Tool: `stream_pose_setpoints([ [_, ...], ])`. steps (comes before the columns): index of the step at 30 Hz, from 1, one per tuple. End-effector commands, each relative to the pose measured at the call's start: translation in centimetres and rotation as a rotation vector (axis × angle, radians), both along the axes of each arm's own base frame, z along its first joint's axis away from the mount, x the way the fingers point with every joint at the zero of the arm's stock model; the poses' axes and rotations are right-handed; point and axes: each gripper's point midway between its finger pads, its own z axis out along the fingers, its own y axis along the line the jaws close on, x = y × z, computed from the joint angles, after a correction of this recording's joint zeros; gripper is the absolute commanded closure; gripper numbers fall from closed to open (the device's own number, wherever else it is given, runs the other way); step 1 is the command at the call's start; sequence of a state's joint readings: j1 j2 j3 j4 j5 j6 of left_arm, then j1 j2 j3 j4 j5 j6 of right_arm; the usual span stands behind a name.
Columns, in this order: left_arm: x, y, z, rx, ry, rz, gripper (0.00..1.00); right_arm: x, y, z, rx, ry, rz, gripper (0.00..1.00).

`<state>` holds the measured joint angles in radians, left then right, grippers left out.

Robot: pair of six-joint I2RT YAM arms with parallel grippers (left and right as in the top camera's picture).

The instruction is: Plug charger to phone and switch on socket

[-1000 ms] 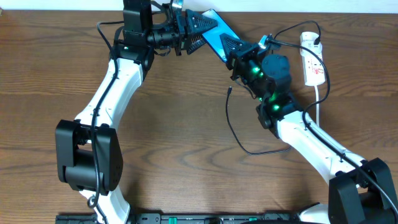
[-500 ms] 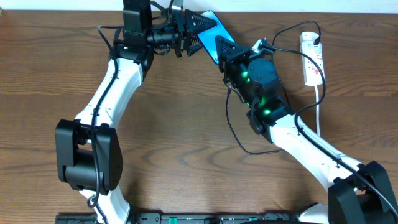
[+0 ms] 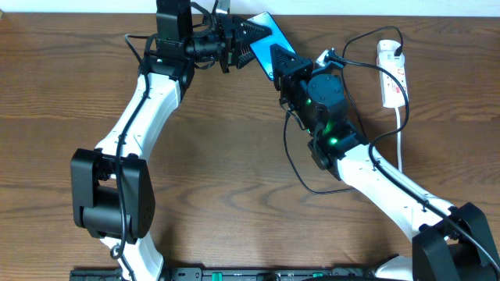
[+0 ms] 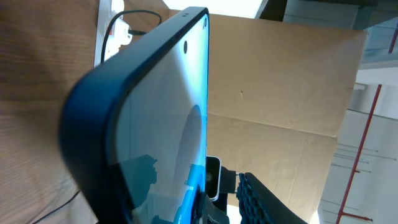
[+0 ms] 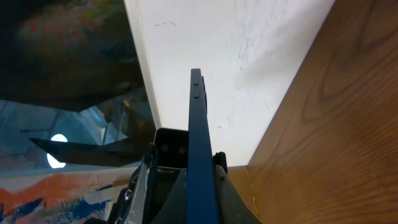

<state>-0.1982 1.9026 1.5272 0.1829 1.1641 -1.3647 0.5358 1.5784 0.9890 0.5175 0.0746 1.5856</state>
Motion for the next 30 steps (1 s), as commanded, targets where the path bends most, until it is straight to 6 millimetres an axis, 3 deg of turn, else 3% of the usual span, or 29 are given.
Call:
stream_pose_setpoints([
  [1, 0.1, -0.6, 2.8, -0.012, -0.079, 0.023, 0.61, -2.8, 4.5, -2.9, -0.070, 0.050, 0.192, 0.98],
  [9, 0.8, -0.3, 2.7, -0.008, -0.067, 0.067, 0.66, -3.5, 5.3, -2.9, -0.071, 0.050, 0.213, 0.98],
  [17, 1.2, -0.2, 2.6, -0.002, -0.068, 0.095, 0.81, -3.9, 5.9, -3.2, -0.077, 0.059, 0.228, 0.98],
  [30, 2.0, 0.2, 2.5, 0.008, -0.070, 0.143, 0.79, -4.6, 6.7, -3.2, -0.079, 0.057, 0.257, 0.98],
])
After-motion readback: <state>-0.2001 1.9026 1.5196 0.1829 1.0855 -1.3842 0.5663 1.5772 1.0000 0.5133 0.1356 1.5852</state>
